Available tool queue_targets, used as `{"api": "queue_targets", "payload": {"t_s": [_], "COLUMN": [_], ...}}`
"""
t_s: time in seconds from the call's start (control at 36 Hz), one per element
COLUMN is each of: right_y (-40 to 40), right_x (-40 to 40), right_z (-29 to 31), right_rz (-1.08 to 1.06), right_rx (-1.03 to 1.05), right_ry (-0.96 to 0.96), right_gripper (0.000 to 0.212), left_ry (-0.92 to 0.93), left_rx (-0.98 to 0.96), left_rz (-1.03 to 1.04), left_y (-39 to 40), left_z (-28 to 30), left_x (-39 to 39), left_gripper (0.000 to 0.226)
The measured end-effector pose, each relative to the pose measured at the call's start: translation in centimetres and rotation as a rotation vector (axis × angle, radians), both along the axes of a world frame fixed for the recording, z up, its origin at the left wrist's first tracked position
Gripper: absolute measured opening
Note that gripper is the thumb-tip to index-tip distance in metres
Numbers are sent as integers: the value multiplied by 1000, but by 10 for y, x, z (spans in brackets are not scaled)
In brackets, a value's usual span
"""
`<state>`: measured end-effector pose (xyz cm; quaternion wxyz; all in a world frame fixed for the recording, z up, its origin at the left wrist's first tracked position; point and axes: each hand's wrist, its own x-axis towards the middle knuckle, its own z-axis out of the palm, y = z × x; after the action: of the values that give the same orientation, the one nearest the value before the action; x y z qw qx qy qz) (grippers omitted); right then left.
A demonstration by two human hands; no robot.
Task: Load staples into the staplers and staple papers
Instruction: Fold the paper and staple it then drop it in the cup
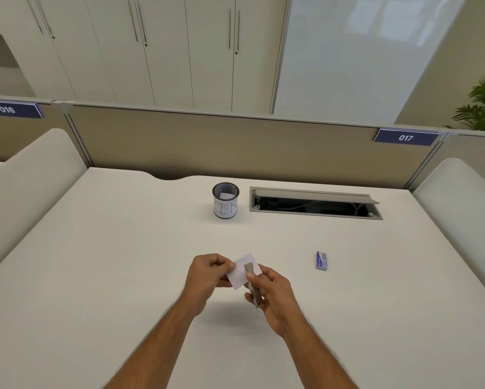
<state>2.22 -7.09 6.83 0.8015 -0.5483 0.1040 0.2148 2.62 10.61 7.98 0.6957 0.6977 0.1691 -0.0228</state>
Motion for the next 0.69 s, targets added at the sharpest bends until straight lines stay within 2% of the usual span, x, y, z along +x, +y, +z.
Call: {"api": "queue_targets", "payload": {"t_s": [0.11,0.47,0.61,0.69], "right_y": [-3,-5,-4,-5], "right_x": [0,-2,-2,-3], "right_z": [2,3,6,7], "right_rz": [-14,15,31,43], "right_rx": [-12,-79,-140,-165], "right_ry": [-1,-40,-70,-83], "right_gripper": [49,25,18,14], "left_ry": [-2,-5,47,64], "left_rx": [-13,-48,-83,-42], "left_rz": [-19,-39,-105,-141], "left_y": [-6,-10,-12,-14], "left_z": [2,6,8,8], "left_x": [-6,-12,-13,-14], "left_gripper": [10,12,39,39]}}
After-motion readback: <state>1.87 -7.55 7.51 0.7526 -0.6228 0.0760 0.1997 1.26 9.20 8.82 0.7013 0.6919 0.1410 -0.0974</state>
